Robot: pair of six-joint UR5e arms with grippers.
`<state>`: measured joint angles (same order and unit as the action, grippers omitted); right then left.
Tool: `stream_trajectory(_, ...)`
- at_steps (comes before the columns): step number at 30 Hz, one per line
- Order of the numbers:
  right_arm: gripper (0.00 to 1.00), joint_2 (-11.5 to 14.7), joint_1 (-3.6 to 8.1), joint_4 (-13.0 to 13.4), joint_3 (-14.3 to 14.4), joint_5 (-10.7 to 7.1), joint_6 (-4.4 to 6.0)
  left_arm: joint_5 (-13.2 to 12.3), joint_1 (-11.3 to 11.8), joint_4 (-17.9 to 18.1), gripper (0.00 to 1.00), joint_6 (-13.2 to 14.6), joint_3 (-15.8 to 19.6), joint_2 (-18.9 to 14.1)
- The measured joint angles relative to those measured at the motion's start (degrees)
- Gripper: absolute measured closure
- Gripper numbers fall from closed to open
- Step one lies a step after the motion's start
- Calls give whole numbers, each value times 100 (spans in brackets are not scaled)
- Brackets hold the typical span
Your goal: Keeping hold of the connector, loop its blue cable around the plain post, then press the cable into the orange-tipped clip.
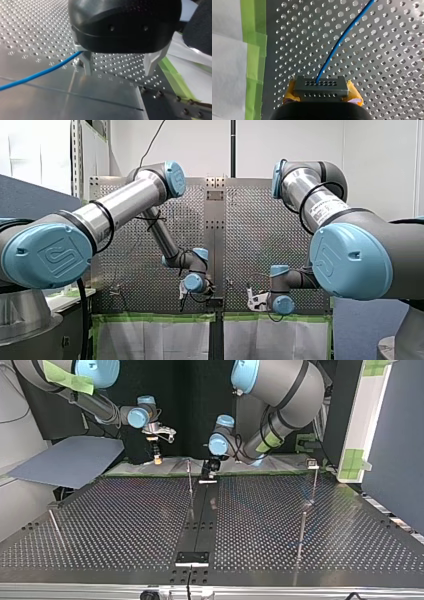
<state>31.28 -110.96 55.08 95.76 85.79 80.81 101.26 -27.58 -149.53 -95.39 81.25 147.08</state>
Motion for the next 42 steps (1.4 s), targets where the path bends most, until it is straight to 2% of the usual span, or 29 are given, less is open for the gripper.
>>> stream_trajectory(6, 100, -8, 55, -68, 0, 0, -86, 94, -109, -225, 0, 254, 208, -256)
stream_trajectory(12, 100, -10, 84, -97, 0, 0, -86, 74, -151, -223, 0, 426, 515, -466)
stream_trajectory(21, 100, -13, 87, -141, 0, 2, -62, -103, -271, -121, 0, 533, 973, -505)
stream_trajectory(26, 100, -17, 71, -183, 1, 5, -56, -209, -311, -36, 0, 551, 1038, -565)
stream_trajectory(32, 100, -19, 40, -218, 0, 11, -57, -248, -251, 116, 0, 541, 1040, -660)
stream_trajectory(38, 100, -18, 36, -347, 0, 20, -74, -251, -205, 193, 0, 440, 1045, -767)
stream_trajectory(42, 100, -18, 35, -368, 0, 25, -78, -348, -238, 199, 0, 413, 1047, -859)
